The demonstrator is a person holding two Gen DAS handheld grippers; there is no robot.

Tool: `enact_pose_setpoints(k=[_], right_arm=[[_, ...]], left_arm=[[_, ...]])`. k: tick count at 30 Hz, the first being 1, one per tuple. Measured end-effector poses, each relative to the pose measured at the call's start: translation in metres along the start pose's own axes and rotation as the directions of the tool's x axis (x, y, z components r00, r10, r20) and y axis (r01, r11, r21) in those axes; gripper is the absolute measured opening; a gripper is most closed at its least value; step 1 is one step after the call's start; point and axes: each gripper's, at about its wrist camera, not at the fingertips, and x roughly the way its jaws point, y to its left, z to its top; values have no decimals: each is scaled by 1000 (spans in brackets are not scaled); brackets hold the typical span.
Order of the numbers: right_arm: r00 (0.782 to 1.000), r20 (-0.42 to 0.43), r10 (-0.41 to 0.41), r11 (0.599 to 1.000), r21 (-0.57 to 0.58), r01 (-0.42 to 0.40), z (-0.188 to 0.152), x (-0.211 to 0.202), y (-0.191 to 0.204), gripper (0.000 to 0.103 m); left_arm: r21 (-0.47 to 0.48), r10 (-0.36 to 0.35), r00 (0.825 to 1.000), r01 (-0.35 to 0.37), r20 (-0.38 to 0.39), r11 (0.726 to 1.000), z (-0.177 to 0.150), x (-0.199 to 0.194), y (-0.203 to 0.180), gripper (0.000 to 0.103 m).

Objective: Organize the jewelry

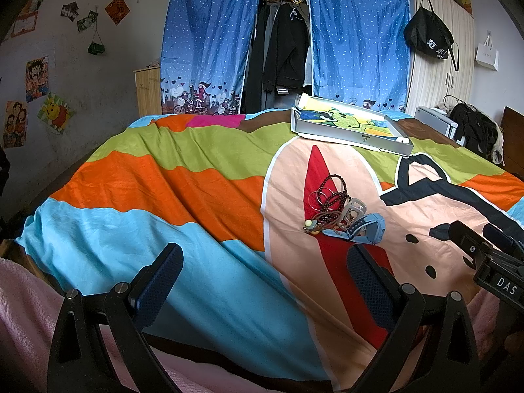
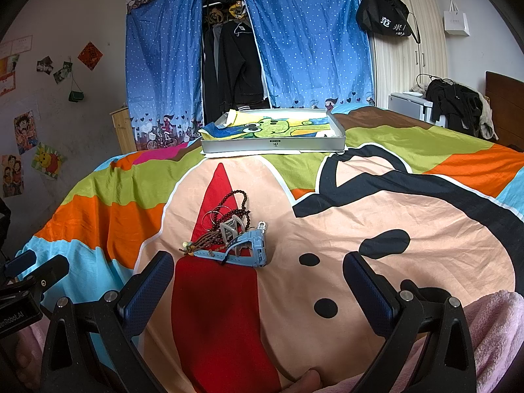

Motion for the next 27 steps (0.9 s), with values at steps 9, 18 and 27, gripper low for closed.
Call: enact_pose_setpoints(k=[9,18,27], right_arm=[[1000,-1,0,1000,0,0,0,0,1,103],[997,-71,38,999,38,-35,12,11,-16,103],[987,-161,22,996,-81,-36,57,42,-19,103]], left_arm=[[1,1,1000,-1,-2,1000,0,0,0,98],[11,-14,999,14,-31,1000,15,0,4,98],[39,-81,984,88,-160,995,52,39,16,98]])
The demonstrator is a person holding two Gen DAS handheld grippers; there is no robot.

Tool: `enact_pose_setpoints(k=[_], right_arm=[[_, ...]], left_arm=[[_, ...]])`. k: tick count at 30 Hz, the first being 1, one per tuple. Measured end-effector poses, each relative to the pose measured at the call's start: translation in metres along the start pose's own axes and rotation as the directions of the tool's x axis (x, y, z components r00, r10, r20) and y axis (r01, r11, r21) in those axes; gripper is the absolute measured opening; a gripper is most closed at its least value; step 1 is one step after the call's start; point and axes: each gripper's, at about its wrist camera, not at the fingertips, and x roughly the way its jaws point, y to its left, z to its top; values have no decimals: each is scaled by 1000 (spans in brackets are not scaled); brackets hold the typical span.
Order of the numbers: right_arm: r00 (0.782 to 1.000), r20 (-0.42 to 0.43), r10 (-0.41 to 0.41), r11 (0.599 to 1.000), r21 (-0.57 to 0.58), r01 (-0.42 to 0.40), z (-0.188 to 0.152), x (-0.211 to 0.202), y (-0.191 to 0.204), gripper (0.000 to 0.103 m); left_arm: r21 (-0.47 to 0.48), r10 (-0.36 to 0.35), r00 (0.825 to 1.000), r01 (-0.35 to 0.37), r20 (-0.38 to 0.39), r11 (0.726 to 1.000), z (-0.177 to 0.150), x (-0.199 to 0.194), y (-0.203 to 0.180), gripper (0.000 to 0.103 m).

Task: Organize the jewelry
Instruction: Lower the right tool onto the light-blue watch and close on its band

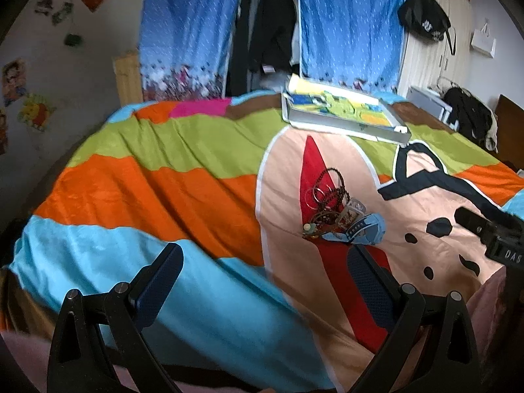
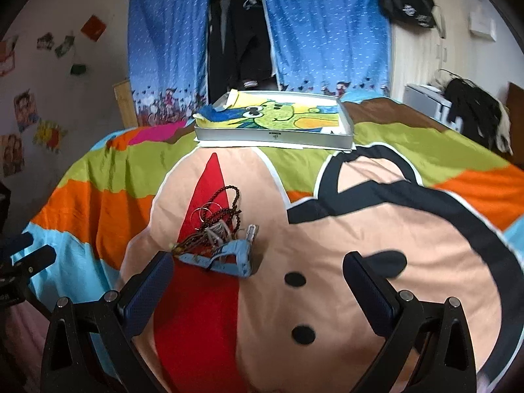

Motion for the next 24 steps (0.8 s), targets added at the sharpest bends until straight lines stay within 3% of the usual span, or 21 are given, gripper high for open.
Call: enact_pose_setpoints(k=[4,10,17,20,24], right_arm=[[997,-73,30,999,-17,-31,18,21,-10,103],[985,-168,45,997,-48,-54,24,56,-16,103],[961,-263,90,994,-41,-104,9,98,-16,83],[946,-307,105,992,-36,-122,5,117,-14,72],[921,-371,122,990,-21,-140,-2,142,-14,55]], left_arm=[[39,-43,996,46,-78,998,26,26,4,98],[109,-107,987,120,-116,987,43,65,3,98],[39,-237,946,252,-219,967,38,119,1,97],[60,-253,937,275,-238,960,40,133,-6,95],[110,-278,923,316,-268,942,37,155,-20,85]])
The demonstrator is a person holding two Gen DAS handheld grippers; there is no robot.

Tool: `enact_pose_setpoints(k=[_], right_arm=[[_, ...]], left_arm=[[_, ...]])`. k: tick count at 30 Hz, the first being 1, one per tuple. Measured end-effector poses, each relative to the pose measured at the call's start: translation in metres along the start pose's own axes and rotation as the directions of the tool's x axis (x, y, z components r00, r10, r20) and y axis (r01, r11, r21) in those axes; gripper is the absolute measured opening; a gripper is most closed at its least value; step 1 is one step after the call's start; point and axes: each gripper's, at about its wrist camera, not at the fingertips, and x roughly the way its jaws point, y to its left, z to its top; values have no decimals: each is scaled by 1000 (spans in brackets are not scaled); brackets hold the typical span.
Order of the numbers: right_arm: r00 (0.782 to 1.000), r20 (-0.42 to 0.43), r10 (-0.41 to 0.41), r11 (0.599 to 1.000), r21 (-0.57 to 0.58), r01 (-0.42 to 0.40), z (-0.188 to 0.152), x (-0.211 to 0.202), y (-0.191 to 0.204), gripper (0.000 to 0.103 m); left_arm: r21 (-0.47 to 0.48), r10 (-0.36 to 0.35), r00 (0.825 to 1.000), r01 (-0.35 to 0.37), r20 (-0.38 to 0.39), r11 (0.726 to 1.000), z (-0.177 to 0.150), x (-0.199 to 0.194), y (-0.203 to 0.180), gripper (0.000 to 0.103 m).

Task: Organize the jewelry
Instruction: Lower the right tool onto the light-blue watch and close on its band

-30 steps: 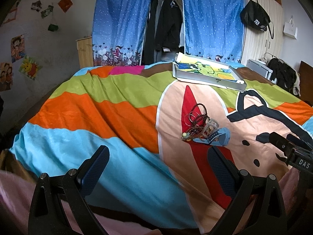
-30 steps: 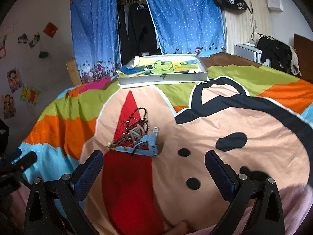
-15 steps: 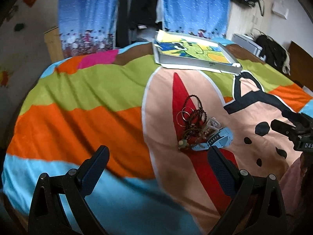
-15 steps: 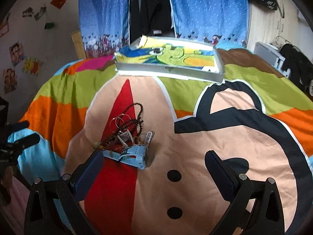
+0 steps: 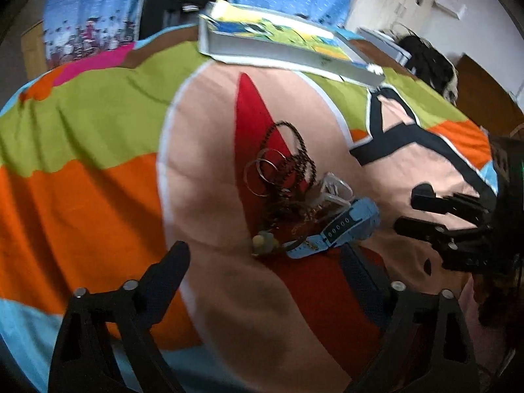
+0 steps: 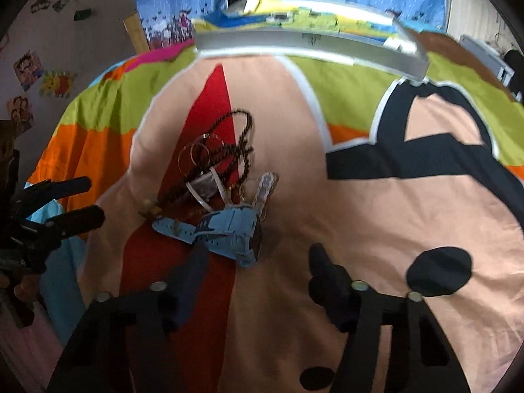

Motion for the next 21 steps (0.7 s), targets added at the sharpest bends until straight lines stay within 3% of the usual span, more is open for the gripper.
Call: enact_pose_setpoints(k=[4,9,19,21], right_arm=[[998,-43,36,999,24,-35,1,16,-4,50],[994,-78,72,996,67,-67,2,32,-11,43],[993,-84,86,994,72,-80,6,44,-8,39],[994,-80,81,995,68,-76,8,45,-6,32]], left_arm=[[84,-7,999,10,-42,996,-2,28,-8,65],[147,2,998,7,-59,989,-3,54,-14,58],[65,-6,996,12,-93,998,1,65,-1,29],[47,-8,996,13,-94,999,1,63,0,21]])
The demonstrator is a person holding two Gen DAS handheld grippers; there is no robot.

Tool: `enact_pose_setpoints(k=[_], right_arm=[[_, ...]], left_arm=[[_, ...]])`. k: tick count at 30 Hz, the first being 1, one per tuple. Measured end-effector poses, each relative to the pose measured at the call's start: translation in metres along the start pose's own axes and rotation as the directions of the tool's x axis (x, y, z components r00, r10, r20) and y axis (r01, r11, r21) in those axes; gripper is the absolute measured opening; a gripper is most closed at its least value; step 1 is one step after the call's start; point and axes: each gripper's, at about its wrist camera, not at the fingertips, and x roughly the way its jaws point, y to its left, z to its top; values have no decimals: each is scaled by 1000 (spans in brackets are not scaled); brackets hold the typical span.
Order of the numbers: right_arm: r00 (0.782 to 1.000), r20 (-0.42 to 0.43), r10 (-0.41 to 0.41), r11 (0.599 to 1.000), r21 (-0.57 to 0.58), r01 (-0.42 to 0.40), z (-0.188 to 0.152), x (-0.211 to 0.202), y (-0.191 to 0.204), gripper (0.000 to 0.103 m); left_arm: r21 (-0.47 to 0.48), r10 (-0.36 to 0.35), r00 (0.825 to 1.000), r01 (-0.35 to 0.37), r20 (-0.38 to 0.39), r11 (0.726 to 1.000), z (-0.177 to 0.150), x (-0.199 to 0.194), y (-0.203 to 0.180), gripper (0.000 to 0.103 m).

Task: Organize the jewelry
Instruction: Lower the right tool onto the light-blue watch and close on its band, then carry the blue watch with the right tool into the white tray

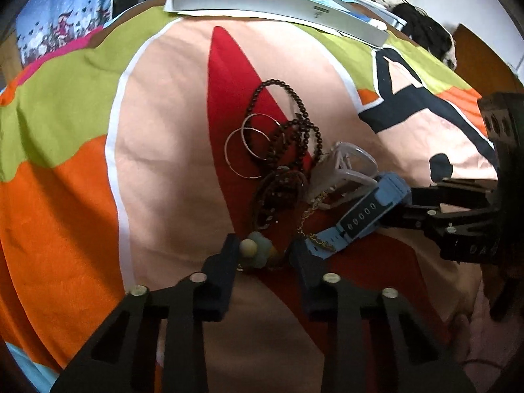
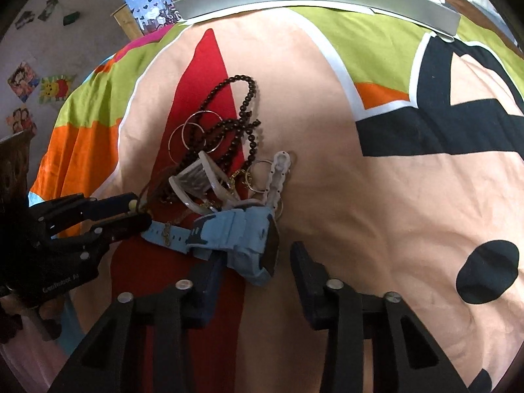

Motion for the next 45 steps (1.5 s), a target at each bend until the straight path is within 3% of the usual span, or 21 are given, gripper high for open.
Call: enact_pose_setpoints(k=[2,9,21,24,30,34,40,42,45], right_arm=[[1000,1,-9,1000,1,9,1,0,0,22],[999,24,-34,999,-5,34,2,-10,10,20],[977,210,22,998,57,-35,7,-69,23,17],[963,269,37,996,63,-56,16,-89,31,17],[917,399,1,1000,11,-6,61,-122,39,17],[872,489,3,1000,15,-11,107,-123,25,17],[798,602,-21,995,86,-39,153,-104,-10,17],[789,614,-37,991,126,-52,165,-93,-27,17],[793,606,-65,986,163,-43,178,-77,-48,17]], left_arm=[[-24,-11,1000,11,0,1000,0,-2,3,18],[-93,-23,999,26,35,995,4,-18,11,16],[-210,9,983,30,181,977,16,-68,13,16],[-231,36,974,17,225,973,24,-81,10,16],[-251,103,944,-23,312,968,57,-104,15,16],[-265,141,928,-48,344,963,94,-107,25,16],[-250,138,909,-38,394,968,161,-93,34,16],[-248,128,911,-29,393,968,182,-81,37,16],[-236,113,915,-20,388,972,211,-58,39,16]])
